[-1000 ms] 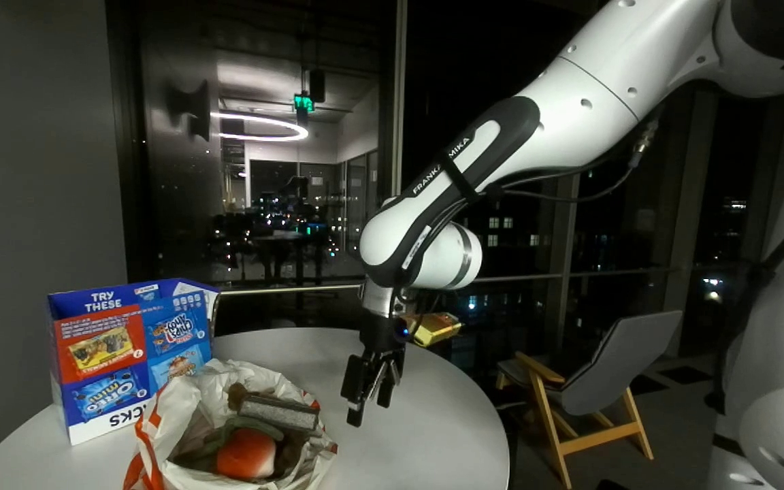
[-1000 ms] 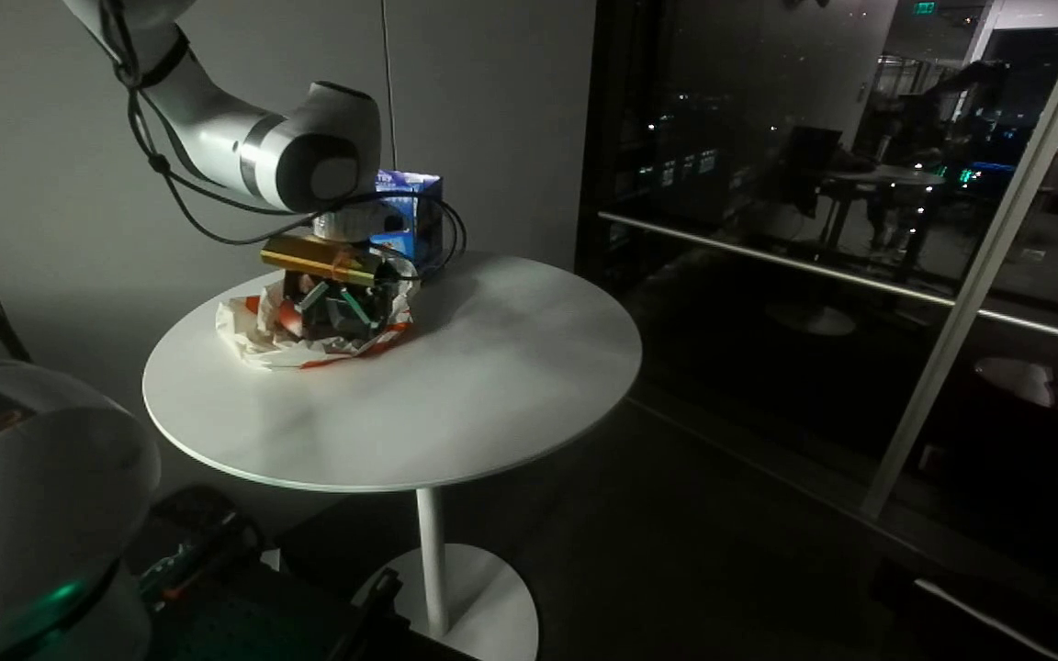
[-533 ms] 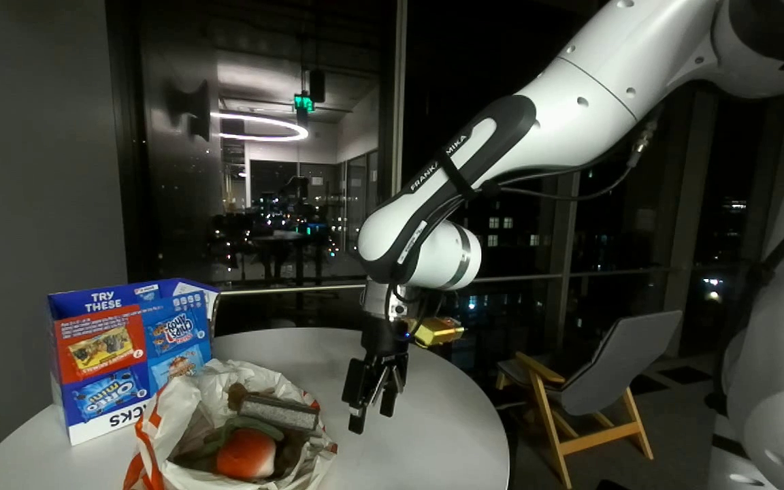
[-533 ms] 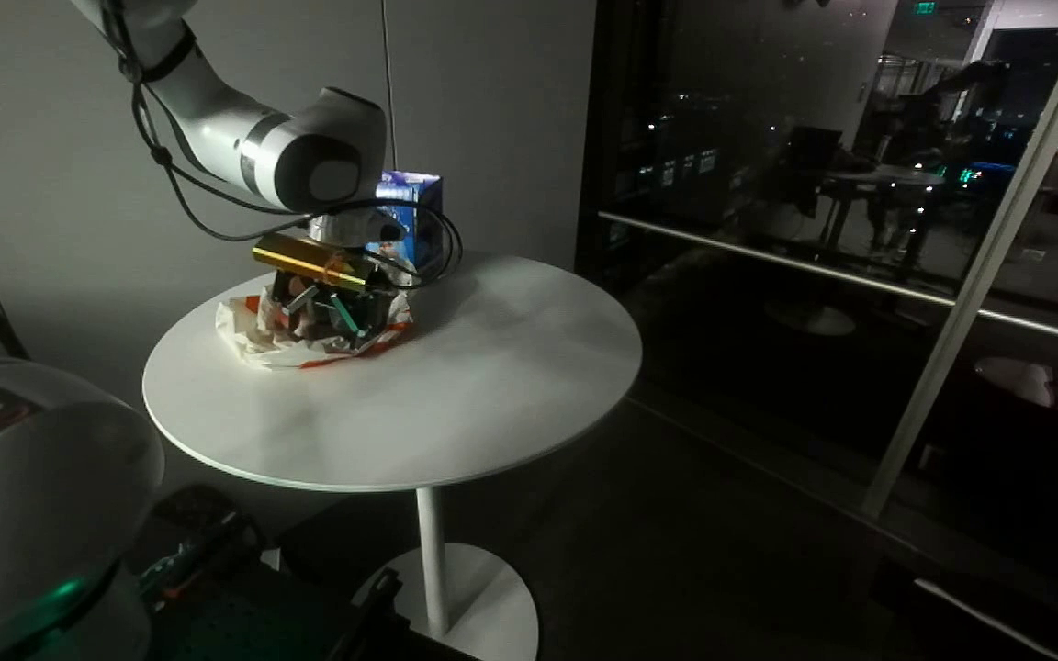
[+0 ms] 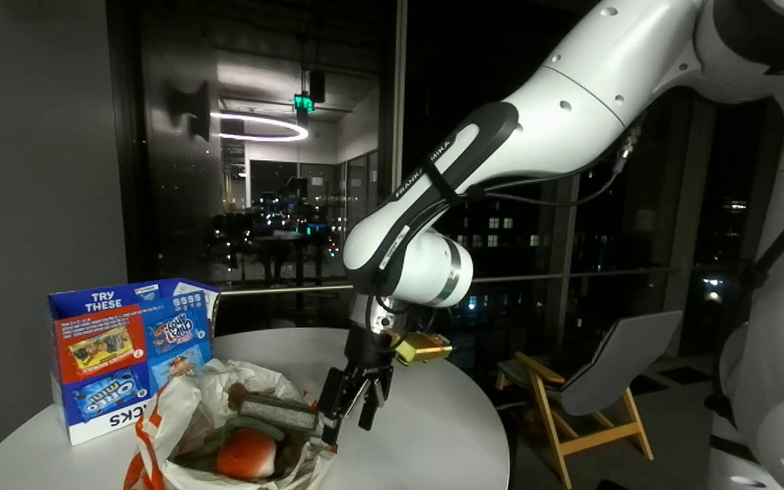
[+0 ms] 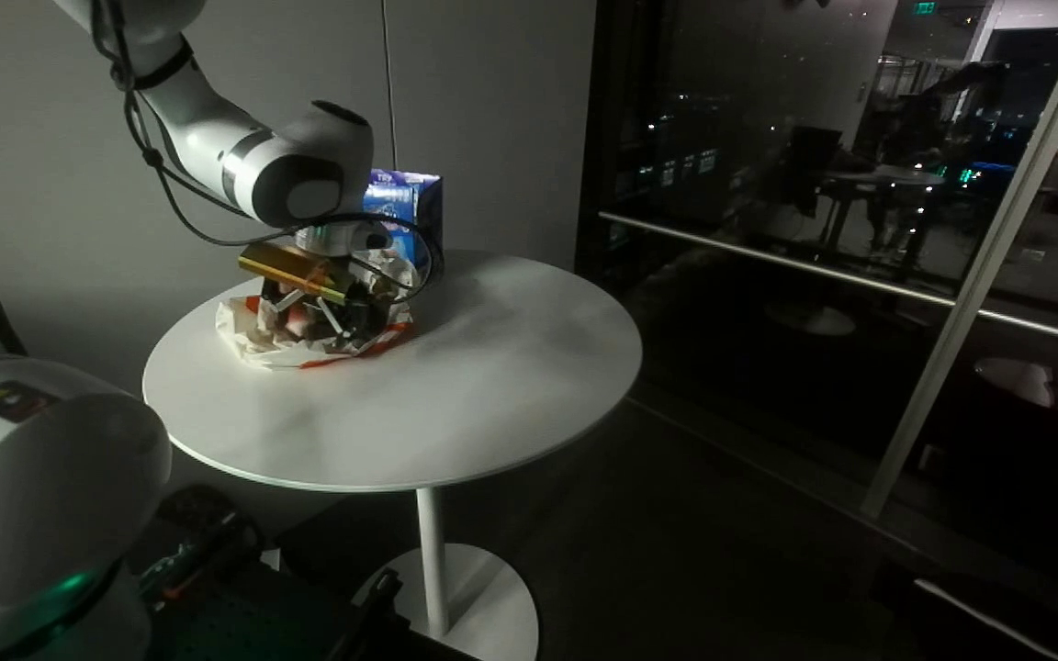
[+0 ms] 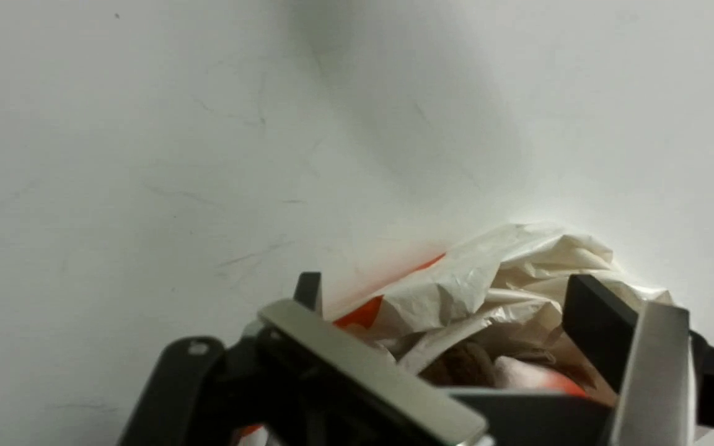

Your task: Put the objects on the table inside the bag

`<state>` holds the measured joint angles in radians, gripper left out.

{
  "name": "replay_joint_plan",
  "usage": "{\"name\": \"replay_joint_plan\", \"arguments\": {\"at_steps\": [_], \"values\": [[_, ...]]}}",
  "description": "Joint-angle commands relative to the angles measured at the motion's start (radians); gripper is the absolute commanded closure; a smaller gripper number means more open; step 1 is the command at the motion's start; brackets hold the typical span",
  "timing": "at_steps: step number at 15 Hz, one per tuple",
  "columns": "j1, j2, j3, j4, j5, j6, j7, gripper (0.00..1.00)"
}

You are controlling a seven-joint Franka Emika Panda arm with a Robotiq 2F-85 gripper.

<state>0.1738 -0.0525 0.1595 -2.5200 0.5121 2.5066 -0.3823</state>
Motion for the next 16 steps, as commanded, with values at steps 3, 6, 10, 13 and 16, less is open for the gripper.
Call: {"name": "replay_joint_plan", "arguments": {"at_steps": [3,6,10,13,16], "values": [[0.023,0.047,0.013,-0.007,0.063,0.179,0.052,0.00],[0.021,0.091,0.021,-0.003,0.053,0.221,0.087,0.00],[0.016,0.147,0.045,0.006,0.041,0.259,0.111,0.00],[0.014,0.163,0.075,0.012,0.052,0.255,0.111,0.00],[0.013,0.170,0.090,0.005,0.033,0.279,0.134,0.09]]}}
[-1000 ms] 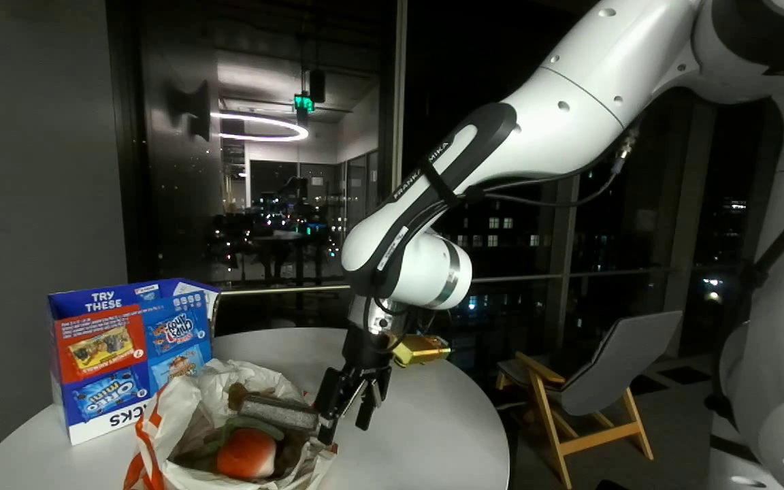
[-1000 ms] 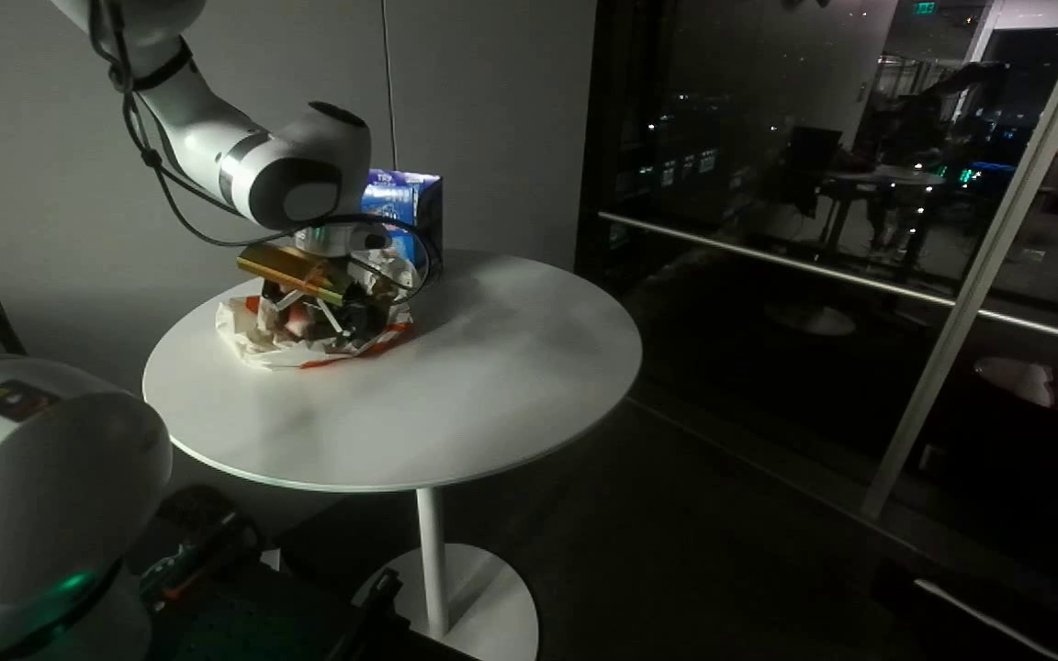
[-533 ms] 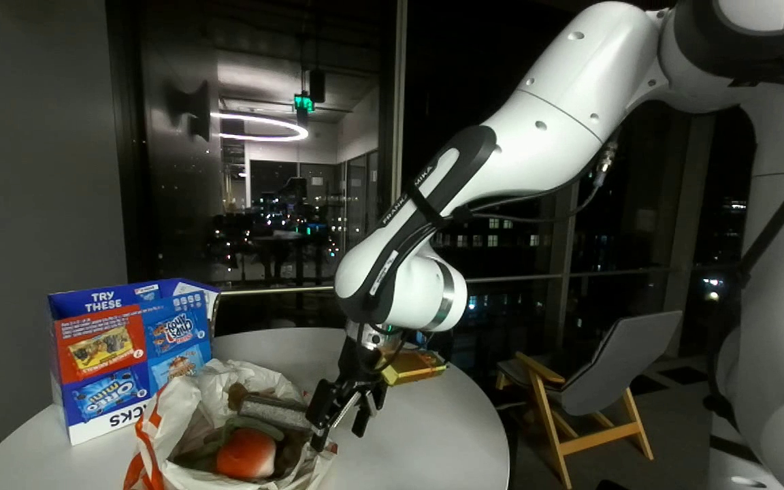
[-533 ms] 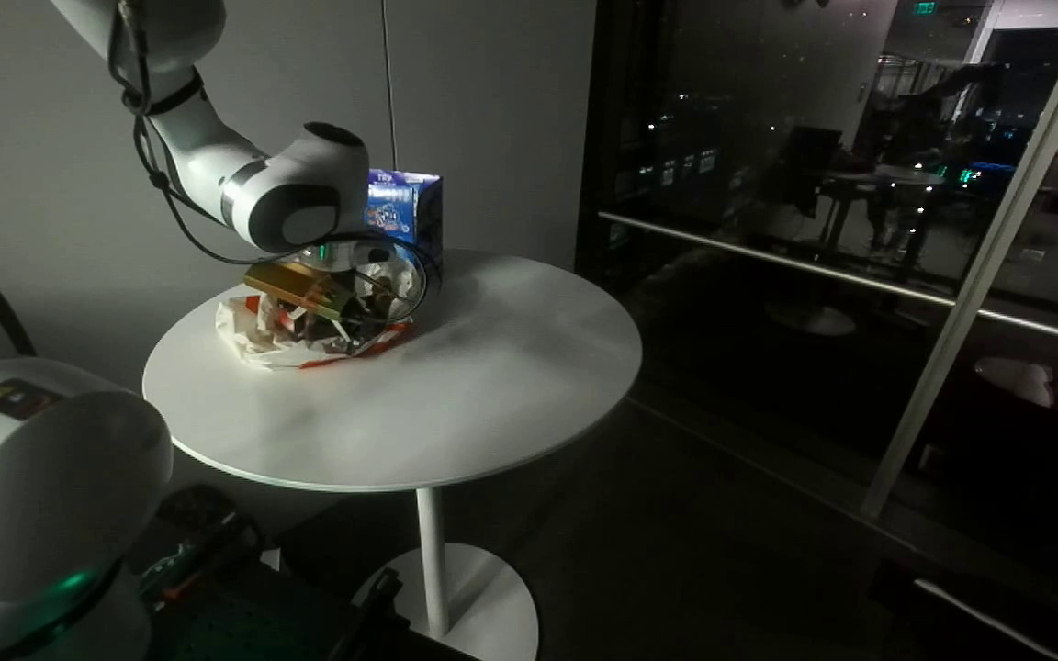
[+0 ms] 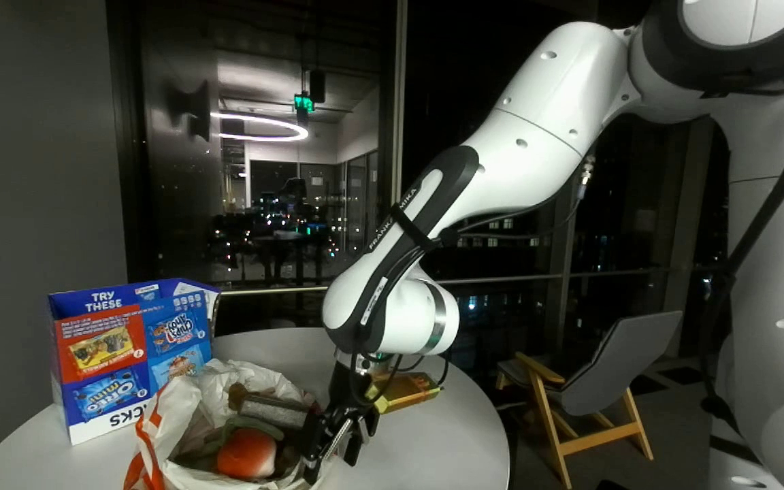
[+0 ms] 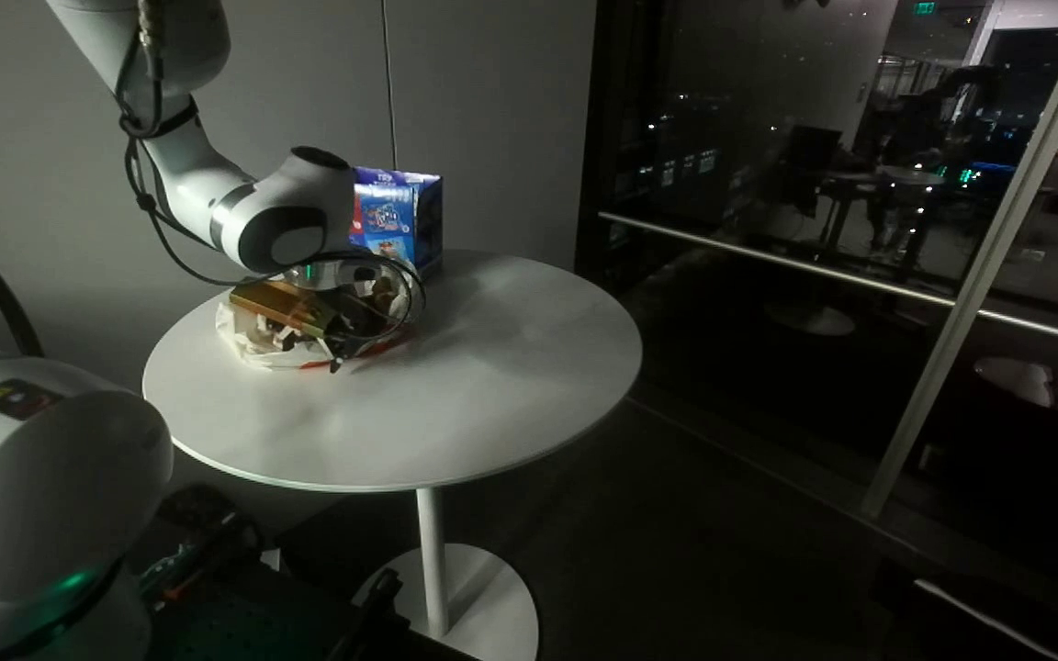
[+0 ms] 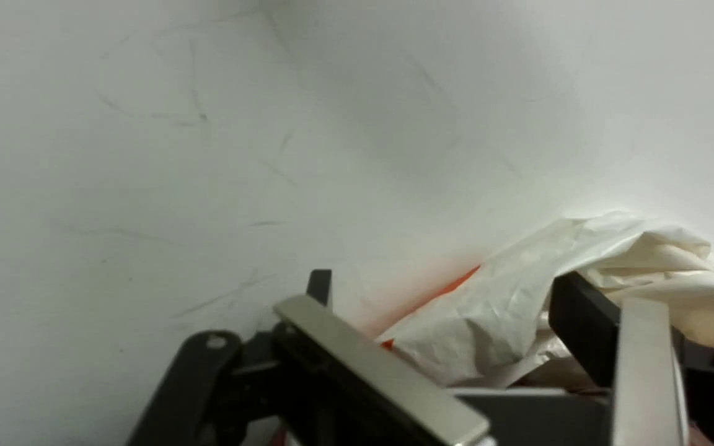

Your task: Put the objects on the table inside the bag

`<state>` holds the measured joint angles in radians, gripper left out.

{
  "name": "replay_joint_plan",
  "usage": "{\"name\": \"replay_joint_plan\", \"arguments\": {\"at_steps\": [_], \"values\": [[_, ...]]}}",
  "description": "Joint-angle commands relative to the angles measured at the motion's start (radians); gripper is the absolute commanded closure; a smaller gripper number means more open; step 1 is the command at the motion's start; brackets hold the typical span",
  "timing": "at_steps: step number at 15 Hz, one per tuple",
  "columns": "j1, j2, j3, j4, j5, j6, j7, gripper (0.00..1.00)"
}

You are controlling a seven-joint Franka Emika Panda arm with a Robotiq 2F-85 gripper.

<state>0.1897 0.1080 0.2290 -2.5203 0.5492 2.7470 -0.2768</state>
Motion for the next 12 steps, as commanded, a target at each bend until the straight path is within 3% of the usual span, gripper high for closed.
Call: {"name": "replay_joint_plan", "arguments": {"at_steps": [1,2,4,12], "values": [[-0.003,0.009,0.024,0.003,-0.011,0.048,0.037,0.03],[-0.001,0.008,0.025,-0.002,-0.021,0.062,0.050,0.33],[0.005,0.009,0.020,-0.015,-0.083,0.099,0.091,0.30],[0.037,0.013,-0.045,-0.067,-0.466,0.187,0.357,0.84]]}}
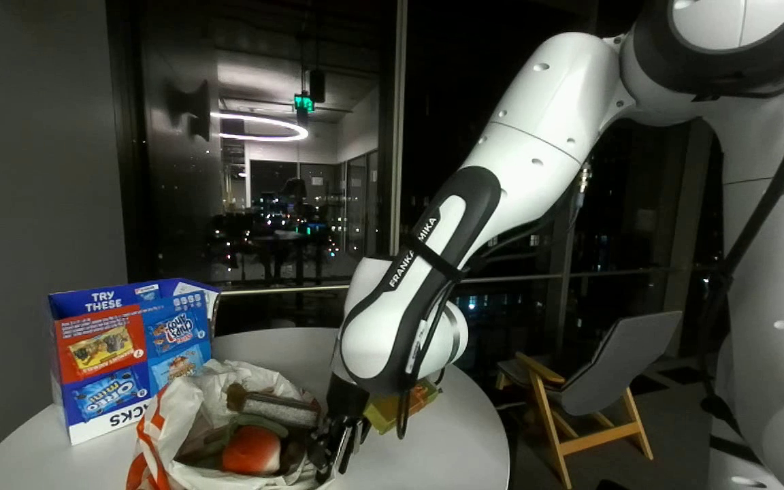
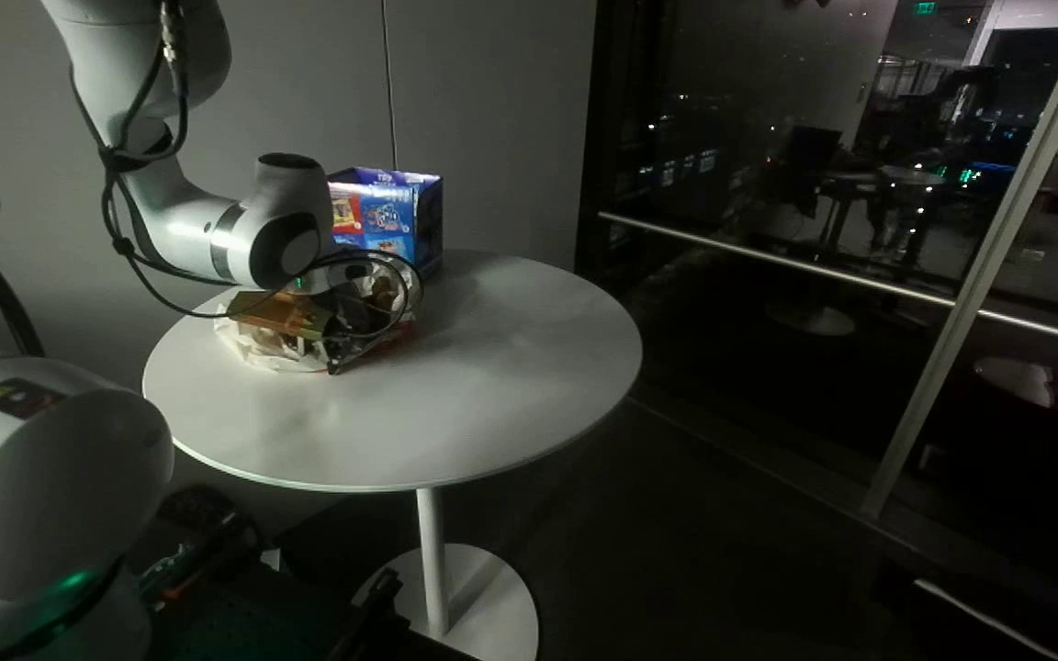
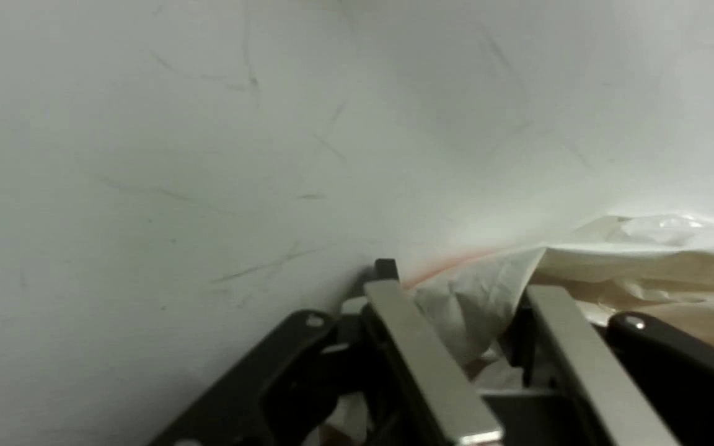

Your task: Put the objects on the table inside the bag

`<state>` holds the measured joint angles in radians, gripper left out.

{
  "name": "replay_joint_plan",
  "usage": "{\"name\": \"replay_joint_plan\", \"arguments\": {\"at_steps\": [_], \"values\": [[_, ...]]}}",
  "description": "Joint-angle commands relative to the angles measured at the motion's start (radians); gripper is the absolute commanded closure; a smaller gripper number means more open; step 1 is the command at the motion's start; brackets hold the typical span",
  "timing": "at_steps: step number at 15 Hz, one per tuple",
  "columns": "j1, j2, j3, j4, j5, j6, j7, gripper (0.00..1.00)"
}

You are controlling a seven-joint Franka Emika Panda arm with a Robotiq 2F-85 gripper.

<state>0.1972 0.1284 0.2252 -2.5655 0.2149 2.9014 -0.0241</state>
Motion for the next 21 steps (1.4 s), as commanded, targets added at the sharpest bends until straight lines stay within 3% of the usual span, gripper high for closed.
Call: {"name": "replay_joint_plan", "arguments": {"at_steps": [1,5,7,12,17,21], "values": [[0.039,-0.011,-0.060,-0.024,-0.199,0.025,0.149,0.90],[0.083,-0.039,-0.126,-0.023,-0.435,0.003,0.324,0.97],[0.099,-0.055,-0.148,-0.030,-0.532,0.008,0.404,0.92],[0.120,-0.140,-0.171,-0.061,-0.780,0.010,0.631,0.92],[0.109,-0.245,-0.132,-0.078,-1.109,-0.051,0.953,0.92],[0.108,-0.337,-0.063,-0.095,-1.357,-0.151,1.238,0.92]]}}
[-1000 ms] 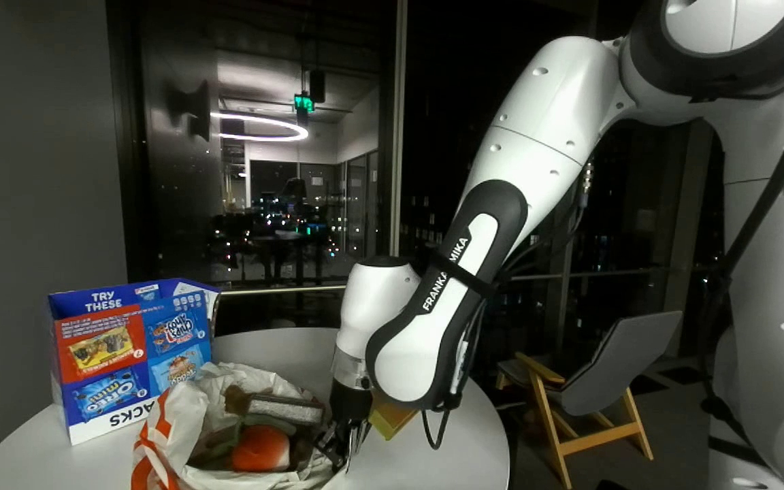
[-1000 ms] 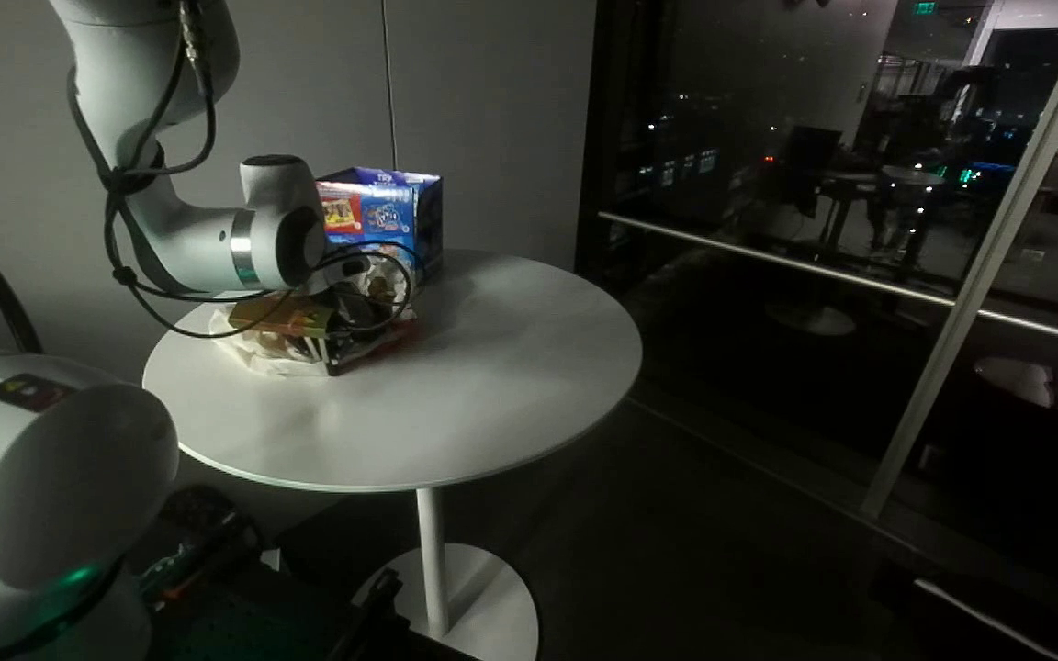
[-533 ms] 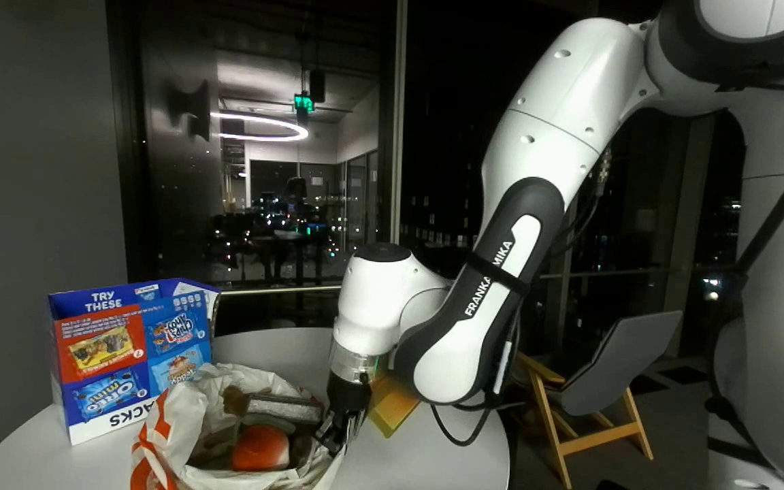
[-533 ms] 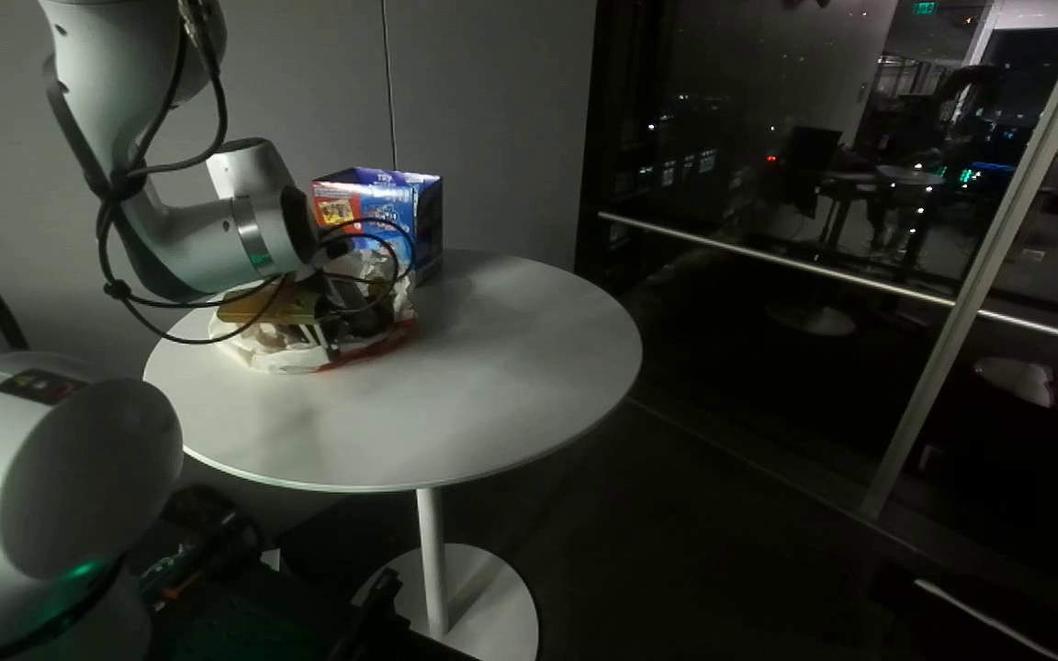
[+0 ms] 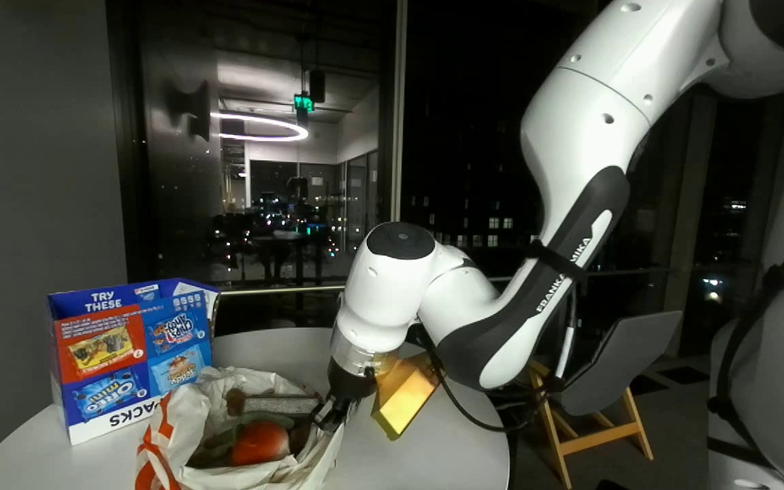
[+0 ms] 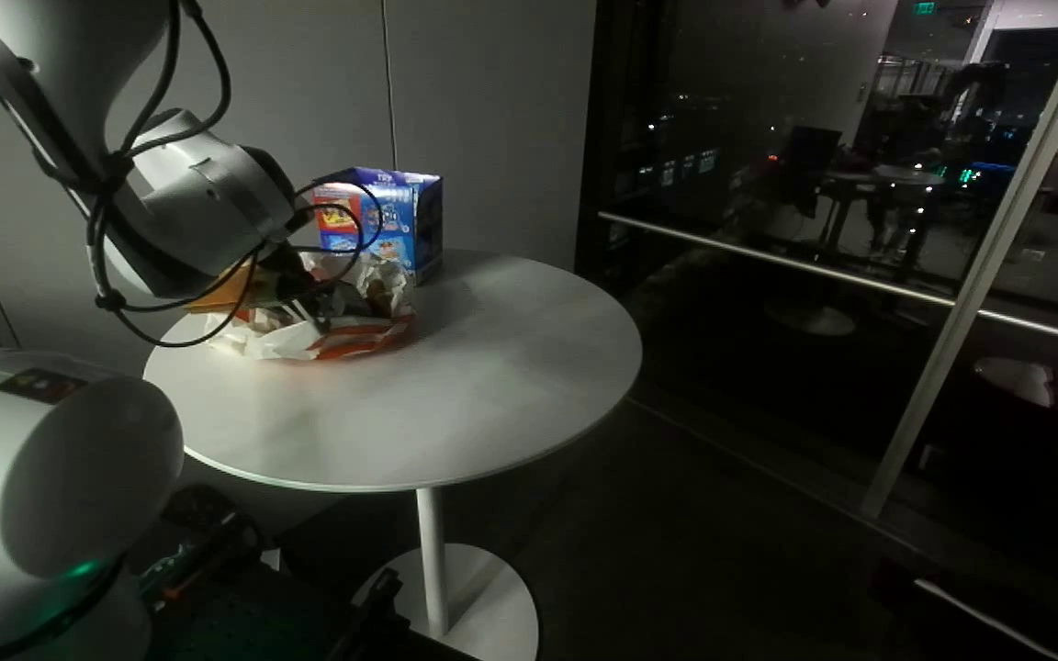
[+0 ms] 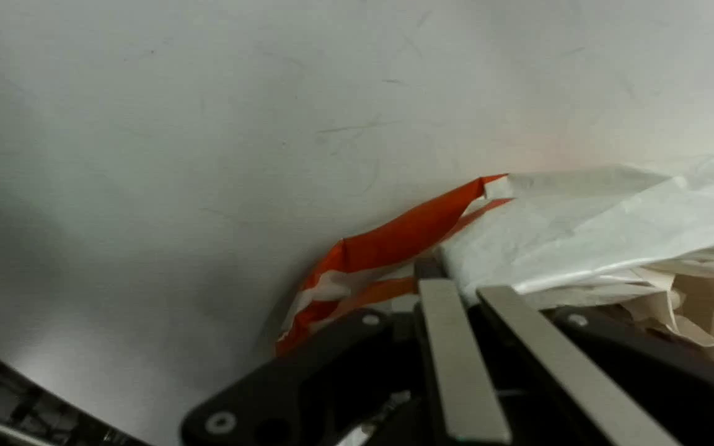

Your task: Put the objects on the table inside the bag

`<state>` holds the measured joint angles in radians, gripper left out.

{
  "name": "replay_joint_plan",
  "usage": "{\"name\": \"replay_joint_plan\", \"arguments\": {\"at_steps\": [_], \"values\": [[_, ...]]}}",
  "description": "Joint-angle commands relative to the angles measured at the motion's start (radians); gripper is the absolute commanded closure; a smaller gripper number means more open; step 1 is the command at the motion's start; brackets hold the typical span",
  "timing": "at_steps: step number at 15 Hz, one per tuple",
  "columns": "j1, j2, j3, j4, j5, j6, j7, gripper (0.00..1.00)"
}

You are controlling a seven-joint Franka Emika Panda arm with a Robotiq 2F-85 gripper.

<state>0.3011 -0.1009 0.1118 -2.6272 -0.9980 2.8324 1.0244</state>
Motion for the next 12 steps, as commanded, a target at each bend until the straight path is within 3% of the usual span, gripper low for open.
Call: {"name": "replay_joint_plan", "arguments": {"at_steps": [1,7,12], "values": [[0.007,-0.132,0.076,-0.038,-0.204,-0.121,0.269,0.93],[0.047,-0.241,0.220,-0.091,-0.332,-0.322,0.547,0.92],[0.037,-0.334,0.223,-0.069,-0.313,-0.448,0.472,0.92]]}}
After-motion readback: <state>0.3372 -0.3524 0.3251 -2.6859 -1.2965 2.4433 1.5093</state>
